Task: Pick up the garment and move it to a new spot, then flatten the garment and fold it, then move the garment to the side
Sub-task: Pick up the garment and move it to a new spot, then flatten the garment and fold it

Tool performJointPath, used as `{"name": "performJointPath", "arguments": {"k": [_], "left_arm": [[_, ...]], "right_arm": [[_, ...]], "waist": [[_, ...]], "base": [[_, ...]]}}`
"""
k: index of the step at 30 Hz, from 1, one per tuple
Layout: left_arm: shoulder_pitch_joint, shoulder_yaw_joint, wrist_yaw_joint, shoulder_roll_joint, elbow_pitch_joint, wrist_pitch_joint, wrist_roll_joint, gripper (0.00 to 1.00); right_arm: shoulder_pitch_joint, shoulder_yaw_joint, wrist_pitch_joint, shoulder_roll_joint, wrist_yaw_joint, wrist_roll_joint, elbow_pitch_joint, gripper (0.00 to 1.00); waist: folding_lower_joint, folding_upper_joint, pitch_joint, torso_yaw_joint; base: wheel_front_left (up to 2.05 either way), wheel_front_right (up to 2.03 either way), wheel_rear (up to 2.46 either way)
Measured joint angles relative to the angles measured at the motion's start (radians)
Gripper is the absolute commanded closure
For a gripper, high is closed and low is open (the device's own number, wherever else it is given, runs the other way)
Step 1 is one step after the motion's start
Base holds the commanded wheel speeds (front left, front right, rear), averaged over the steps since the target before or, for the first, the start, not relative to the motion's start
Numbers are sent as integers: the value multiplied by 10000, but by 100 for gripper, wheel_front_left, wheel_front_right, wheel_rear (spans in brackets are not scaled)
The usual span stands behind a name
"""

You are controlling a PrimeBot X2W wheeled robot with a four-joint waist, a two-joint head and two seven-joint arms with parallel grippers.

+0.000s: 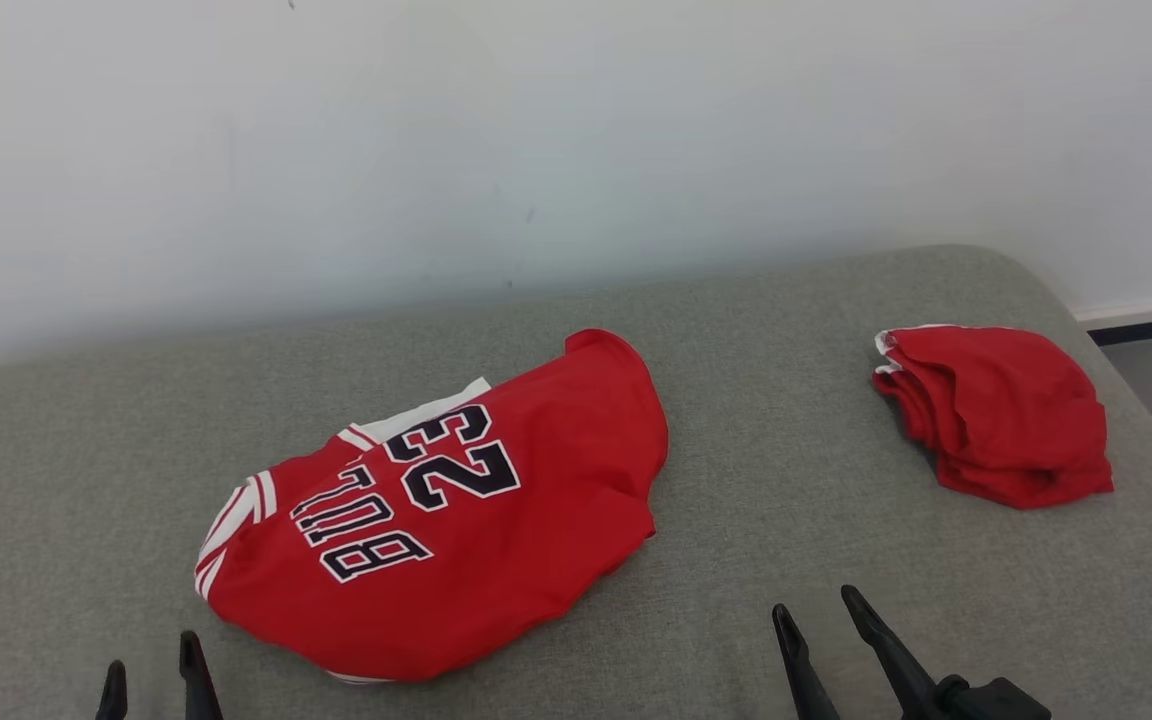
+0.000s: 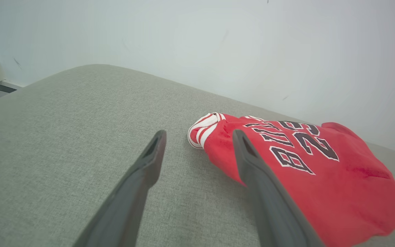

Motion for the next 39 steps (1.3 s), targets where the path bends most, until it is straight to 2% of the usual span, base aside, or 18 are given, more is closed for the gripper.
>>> {"name": "performJointPath", "arguments": {"k": [8, 14, 25, 39], "left_arm": [[1316, 221, -274, -510, -1406, -10, 1569, 0], [1951, 151, -311, -675, -1973, -10, 2403, 0], [2534, -272, -86, -715, -2127, -10, 2485, 0], [2503, -579, -69, -717, -2142, -10, 2476, 0]], "right_arm": [[211, -8, 0, 119, 0, 25, 196, 0], [357, -59, 0, 196, 0, 27, 343, 0], [525, -153, 0, 230, 0, 29, 531, 0], [548, -272, 0, 316, 0, 27, 836, 0]], "waist": [[0, 0, -287, 509], [0, 0, -517, 809], [-1, 0, -721, 1022], [0, 0, -589, 1269]], "base": [[0, 0, 0], [0, 0, 0], [0, 0, 0], [0, 0, 0]]}}
